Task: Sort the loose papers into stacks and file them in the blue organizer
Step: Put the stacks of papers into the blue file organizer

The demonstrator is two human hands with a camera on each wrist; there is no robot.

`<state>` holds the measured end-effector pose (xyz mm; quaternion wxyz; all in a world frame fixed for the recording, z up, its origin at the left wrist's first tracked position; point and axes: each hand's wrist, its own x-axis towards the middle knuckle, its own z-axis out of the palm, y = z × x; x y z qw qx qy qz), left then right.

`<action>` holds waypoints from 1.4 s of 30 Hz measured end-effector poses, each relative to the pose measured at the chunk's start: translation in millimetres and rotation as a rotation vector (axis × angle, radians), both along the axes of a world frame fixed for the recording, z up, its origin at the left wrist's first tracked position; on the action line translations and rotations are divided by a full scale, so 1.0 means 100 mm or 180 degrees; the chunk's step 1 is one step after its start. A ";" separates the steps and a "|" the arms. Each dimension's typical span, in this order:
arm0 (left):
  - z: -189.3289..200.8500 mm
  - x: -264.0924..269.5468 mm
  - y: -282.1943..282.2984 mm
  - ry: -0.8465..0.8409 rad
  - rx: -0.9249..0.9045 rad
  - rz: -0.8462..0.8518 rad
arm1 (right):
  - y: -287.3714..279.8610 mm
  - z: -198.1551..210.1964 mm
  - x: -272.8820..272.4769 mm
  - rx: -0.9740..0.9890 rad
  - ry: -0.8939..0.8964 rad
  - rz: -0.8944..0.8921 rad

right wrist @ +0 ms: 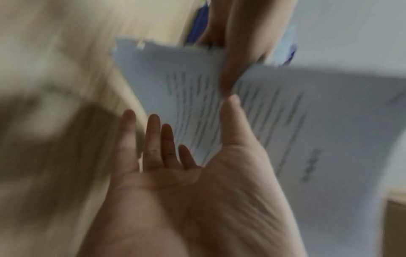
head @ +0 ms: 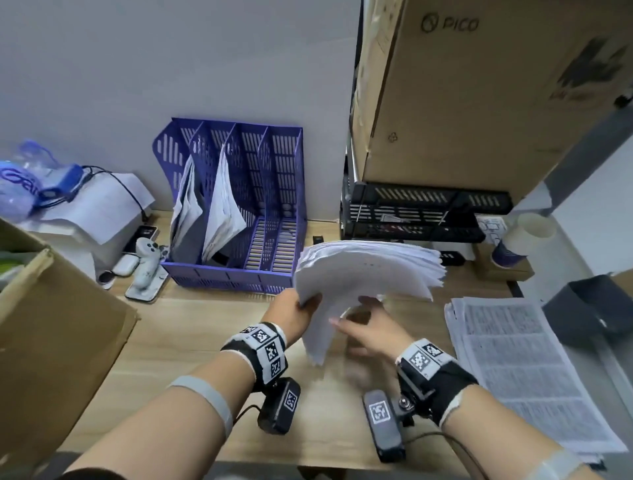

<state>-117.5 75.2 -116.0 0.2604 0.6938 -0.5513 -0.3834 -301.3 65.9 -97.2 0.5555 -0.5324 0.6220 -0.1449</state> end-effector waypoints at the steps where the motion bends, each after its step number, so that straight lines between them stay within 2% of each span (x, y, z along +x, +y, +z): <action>1: 0.06 -0.01 0.00 -0.0117 -0.0124 -0.0152 | 0.02 0.17 0.15 -0.0088 -0.0234 0.0270; 2: 0.13 -0.01 0.01 -0.0214 -0.0308 -0.0315 | 0.04 0.31 0.30 -0.0211 -0.0349 0.0403; 4: 0.34 -0.03 0.08 -0.0540 -0.0759 -0.0500 | 0.01 0.47 0.58 -0.0487 -0.0166 0.0570; 6: 0.47 0.01 0.12 -0.0890 -0.1068 -0.0312 | -0.03 0.58 0.80 -0.0619 0.0009 0.0632; 8: 0.55 0.10 0.14 -0.0764 -0.1236 -0.0021 | -0.12 0.62 0.90 -0.0580 -0.0247 0.0277; 10: 0.51 0.22 0.15 -0.0559 -0.1367 -0.0173 | -0.24 0.68 0.93 -0.0603 -0.0261 0.0011; 12: 0.45 0.38 0.12 0.0001 -0.1149 -0.0242 | -0.36 0.78 0.91 -0.0633 0.0008 0.0060; 14: 0.41 0.54 0.05 0.0527 -0.0751 -0.0045 | -0.43 0.85 0.93 -0.0611 0.0364 0.0411; 17: 0.39 0.77 -0.16 0.1333 -0.0286 0.0346 | -0.47 0.90 1.07 -0.0895 0.0296 0.0630; 18: 0.39 0.86 -0.22 0.1418 -0.0239 0.0484 | -0.49 0.92 1.12 -0.0941 0.0258 0.0638; 21: 0.34 1.12 -0.38 0.1473 -0.0205 0.0721 | -0.51 0.99 1.30 -0.1015 0.0231 0.0815; 23: 0.20 1.29 -0.51 0.1391 -0.0141 0.0687 | -0.55 1.03 1.41 -0.0948 0.0351 0.0858; 26: 0.22 1.48 -0.64 0.0926 -0.0026 0.0725 | -0.65 1.05 1.57 -0.0874 0.0445 0.0840; 29: 0.17 1.65 -0.76 0.0698 0.0004 0.0730 | -0.80 1.09 1.75 -0.0877 0.0571 0.0800; 33: 0.13 1.75 -0.82 0.1068 0.0009 0.0497 | -1.02 1.07 2.05 -0.0938 0.0734 0.0818; 37: 0.13 1.82 -0.83 0.1434 0.0071 0.0415 | -1.20 0.92 2.36 -0.1024 0.0656 0.0539; 39: 0.07 1.87 -0.84 0.1365 0.0060 0.0350 | -1.23 0.79 2.48 -0.1118 0.0389 0.0371; 42: -0.02 1.89 -0.86 0.1004 -0.0008 0.0208 | -1.22 0.64 2.61 -0.1123 0.0398 0.0156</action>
